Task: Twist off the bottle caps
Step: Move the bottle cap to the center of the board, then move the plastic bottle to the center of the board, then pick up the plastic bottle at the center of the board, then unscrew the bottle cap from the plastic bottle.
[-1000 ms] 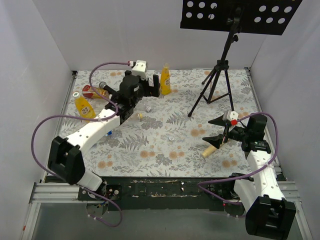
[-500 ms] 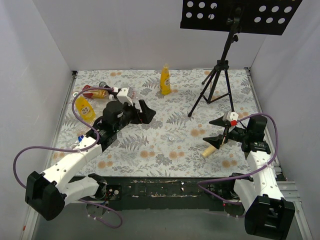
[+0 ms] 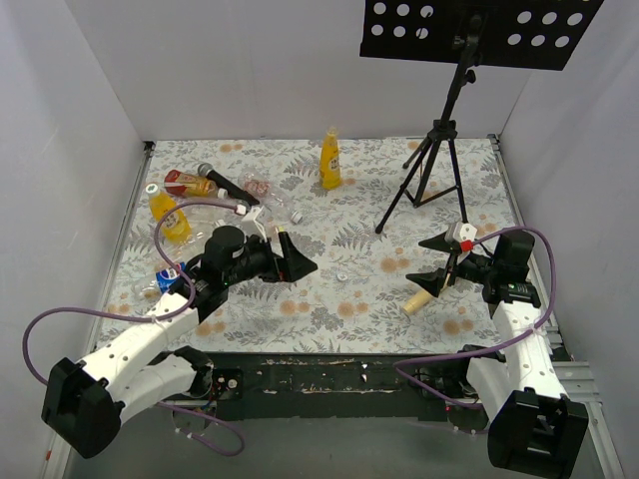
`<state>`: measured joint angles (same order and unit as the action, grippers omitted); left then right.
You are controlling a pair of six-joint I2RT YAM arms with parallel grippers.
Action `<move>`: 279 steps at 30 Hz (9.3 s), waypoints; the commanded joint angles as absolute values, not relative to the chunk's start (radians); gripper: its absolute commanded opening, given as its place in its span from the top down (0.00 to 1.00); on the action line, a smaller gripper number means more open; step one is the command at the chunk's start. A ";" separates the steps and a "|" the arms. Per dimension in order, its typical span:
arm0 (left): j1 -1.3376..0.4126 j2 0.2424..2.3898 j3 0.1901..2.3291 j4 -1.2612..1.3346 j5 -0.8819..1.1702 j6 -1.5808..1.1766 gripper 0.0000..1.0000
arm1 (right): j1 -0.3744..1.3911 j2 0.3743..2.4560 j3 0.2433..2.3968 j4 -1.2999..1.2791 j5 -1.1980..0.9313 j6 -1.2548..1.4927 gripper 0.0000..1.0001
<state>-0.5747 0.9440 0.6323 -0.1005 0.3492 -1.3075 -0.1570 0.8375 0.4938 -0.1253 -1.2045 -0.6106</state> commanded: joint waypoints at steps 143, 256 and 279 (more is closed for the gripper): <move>-0.646 2.031 1.570 -0.144 -0.259 -1.045 0.65 | -0.164 0.858 0.517 -0.192 -1.235 -0.715 0.05; -1.032 1.410 0.871 -0.121 0.066 -0.522 0.88 | -0.080 1.261 1.047 -1.167 -1.224 -1.009 0.17; -1.141 1.476 0.879 -0.020 -0.052 -0.549 1.00 | 0.115 1.450 1.052 -1.103 -1.091 -0.772 0.33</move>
